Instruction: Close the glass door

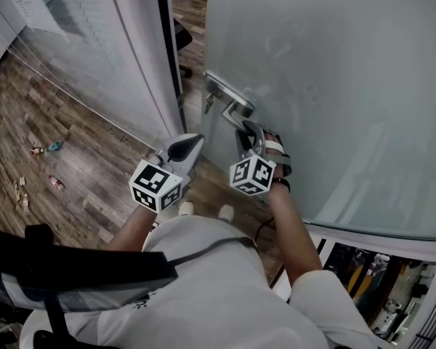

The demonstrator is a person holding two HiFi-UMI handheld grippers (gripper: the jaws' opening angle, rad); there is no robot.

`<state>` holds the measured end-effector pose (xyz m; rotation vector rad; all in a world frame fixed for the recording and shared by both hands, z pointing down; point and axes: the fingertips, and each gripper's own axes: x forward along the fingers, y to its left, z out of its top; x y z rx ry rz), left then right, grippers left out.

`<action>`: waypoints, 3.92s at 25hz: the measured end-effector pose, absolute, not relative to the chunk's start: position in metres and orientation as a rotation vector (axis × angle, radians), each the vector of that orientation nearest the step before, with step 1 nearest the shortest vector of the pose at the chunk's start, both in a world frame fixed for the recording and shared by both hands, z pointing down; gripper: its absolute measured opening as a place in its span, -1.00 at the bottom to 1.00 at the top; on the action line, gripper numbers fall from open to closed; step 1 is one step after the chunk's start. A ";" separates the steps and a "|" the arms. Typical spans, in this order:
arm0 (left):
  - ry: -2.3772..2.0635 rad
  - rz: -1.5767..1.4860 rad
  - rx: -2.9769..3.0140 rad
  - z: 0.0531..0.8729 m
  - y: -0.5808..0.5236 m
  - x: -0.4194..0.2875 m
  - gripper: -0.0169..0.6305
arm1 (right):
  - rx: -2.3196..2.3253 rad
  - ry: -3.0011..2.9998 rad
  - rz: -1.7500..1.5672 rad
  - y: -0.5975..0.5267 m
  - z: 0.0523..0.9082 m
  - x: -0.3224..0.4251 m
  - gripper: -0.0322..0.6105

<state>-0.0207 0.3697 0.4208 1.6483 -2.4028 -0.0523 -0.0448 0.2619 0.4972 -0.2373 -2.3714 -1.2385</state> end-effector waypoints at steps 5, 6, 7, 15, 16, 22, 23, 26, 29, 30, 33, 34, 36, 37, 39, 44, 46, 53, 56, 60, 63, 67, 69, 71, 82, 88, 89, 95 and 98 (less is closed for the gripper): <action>-2.397 -0.066 1.669 0.419 0.371 -0.012 -0.94 | -0.225 -2.372 -1.265 0.270 0.497 -0.037 -0.57; -2.396 -0.070 1.672 0.419 0.372 -0.010 -0.94 | -0.221 -2.374 -1.268 0.271 0.497 -0.035 -0.57; -2.396 -0.073 1.675 0.418 0.373 -0.009 -0.95 | -0.216 -2.377 -1.271 0.272 0.496 -0.033 -0.57; -2.406 -0.071 1.671 0.416 0.386 -0.009 -0.95 | -0.204 -2.403 -1.267 0.288 0.494 -0.022 -0.55; -2.407 -0.070 1.668 0.416 0.388 -0.010 -0.94 | -0.204 -2.405 -1.268 0.291 0.494 -0.021 -0.55; -2.414 -0.070 1.657 0.418 0.398 -0.013 -0.94 | -0.170 -2.440 -1.220 0.302 0.501 -0.014 -0.55; -2.413 -0.070 1.656 0.418 0.399 -0.013 -0.94 | -0.160 -2.454 -1.196 0.303 0.503 -0.013 -0.56; -2.409 -0.068 1.654 0.419 0.402 -0.012 -0.94 | -0.140 -2.484 -1.155 0.309 0.508 -0.010 -0.58; -2.406 -0.066 1.657 0.419 0.403 -0.011 -0.94 | -0.138 -2.505 -1.123 0.316 0.514 -0.006 -0.61; -2.405 -0.066 1.660 0.419 0.403 -0.011 -0.95 | -0.136 -2.505 -1.122 0.318 0.516 -0.005 -0.63; -2.406 -0.068 1.668 0.416 0.402 -0.009 -0.94 | -0.143 -2.500 -1.127 0.325 0.519 0.000 -0.66; -2.406 -0.069 1.670 0.416 0.402 -0.009 -0.94 | -0.148 -2.498 -1.122 0.327 0.519 0.002 -0.66; -2.403 -0.071 1.679 0.415 0.400 -0.007 -0.95 | -0.154 -2.497 -1.115 0.330 0.520 0.007 -0.66; -2.402 -0.072 1.682 0.414 0.399 -0.006 -0.94 | -0.156 -2.497 -1.115 0.331 0.520 0.008 -0.66; -2.403 -0.073 1.685 0.413 0.399 -0.005 -0.94 | -0.160 -2.490 -1.117 0.332 0.520 0.008 -0.66; -2.406 -0.073 1.684 0.414 0.401 -0.004 -0.94 | -0.168 -2.453 -1.126 0.331 0.521 0.008 -0.67; -2.412 -0.075 1.677 0.415 0.403 -0.007 -0.94 | -0.180 -2.444 -1.132 0.333 0.521 0.008 -0.68; -2.423 -0.088 1.680 0.411 0.400 -0.017 -0.94 | -0.201 -2.367 -1.193 0.332 0.516 0.011 -0.68; -2.428 -0.094 1.685 0.409 0.397 -0.022 -0.94 | -0.219 -2.324 -1.265 0.331 0.506 0.013 -0.64; -2.436 -0.095 1.696 0.403 0.392 -0.028 -0.94 | -0.265 -2.340 -1.234 0.330 0.498 0.016 -0.54; -2.442 -0.101 1.696 0.399 0.392 -0.030 -0.94 | -0.283 -2.408 -1.085 0.330 0.488 0.022 -0.41; -2.453 -0.104 1.687 0.396 0.396 -0.034 -0.94 | -0.328 -2.620 -0.739 0.335 0.454 0.038 -0.56; -2.456 -0.109 1.685 0.394 0.397 -0.035 -0.94 | -0.343 -2.757 -0.442 0.335 0.432 0.043 -0.88; -2.460 -0.121 1.681 0.392 0.398 -0.035 -0.94 | -0.362 -2.849 -0.154 0.333 0.416 0.045 -0.88; -2.454 -0.126 1.694 0.391 0.399 -0.030 -0.94 | -0.308 -2.924 -0.072 0.330 0.400 0.042 -0.88; -2.447 -0.120 1.706 0.389 0.405 -0.028 -0.94 | -0.260 -2.901 -0.090 0.329 0.405 0.046 -0.88; -2.445 -0.120 1.709 0.389 0.406 -0.027 -0.94 | -0.255 -2.898 -0.096 0.330 0.405 0.046 -0.88; -2.436 -0.123 1.721 0.389 0.414 -0.029 -0.94 | -0.237 -2.887 -0.115 0.337 0.409 0.045 -0.88; -2.433 -0.122 1.725 0.389 0.419 -0.031 -0.94 | -0.219 -2.884 -0.122 0.340 0.410 0.043 -0.88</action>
